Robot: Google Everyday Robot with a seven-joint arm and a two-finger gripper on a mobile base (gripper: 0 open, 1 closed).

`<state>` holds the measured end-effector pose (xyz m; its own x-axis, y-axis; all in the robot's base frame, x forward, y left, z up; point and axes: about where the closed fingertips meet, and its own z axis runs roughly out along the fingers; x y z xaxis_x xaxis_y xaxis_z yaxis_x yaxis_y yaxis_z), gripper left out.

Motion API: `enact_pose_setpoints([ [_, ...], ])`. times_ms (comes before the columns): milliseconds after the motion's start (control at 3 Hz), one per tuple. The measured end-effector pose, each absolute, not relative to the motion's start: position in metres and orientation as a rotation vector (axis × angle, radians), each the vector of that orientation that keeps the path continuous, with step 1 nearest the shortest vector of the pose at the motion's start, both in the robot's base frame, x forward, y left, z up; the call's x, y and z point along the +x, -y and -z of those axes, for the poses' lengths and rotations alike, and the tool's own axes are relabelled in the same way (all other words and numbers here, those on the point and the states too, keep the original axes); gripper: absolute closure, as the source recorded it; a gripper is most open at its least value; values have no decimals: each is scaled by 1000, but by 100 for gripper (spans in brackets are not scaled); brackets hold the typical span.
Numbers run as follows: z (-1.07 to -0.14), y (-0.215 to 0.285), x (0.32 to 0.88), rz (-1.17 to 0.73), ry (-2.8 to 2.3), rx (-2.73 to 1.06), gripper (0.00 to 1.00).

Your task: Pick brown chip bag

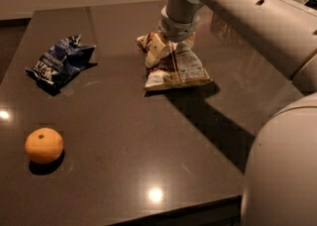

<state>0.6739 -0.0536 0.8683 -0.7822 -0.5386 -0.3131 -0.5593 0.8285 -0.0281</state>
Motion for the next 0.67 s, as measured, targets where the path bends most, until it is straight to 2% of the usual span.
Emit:
enact_pose_setpoints([
  [667,-868,44,667,-90,-2702,-902,65],
])
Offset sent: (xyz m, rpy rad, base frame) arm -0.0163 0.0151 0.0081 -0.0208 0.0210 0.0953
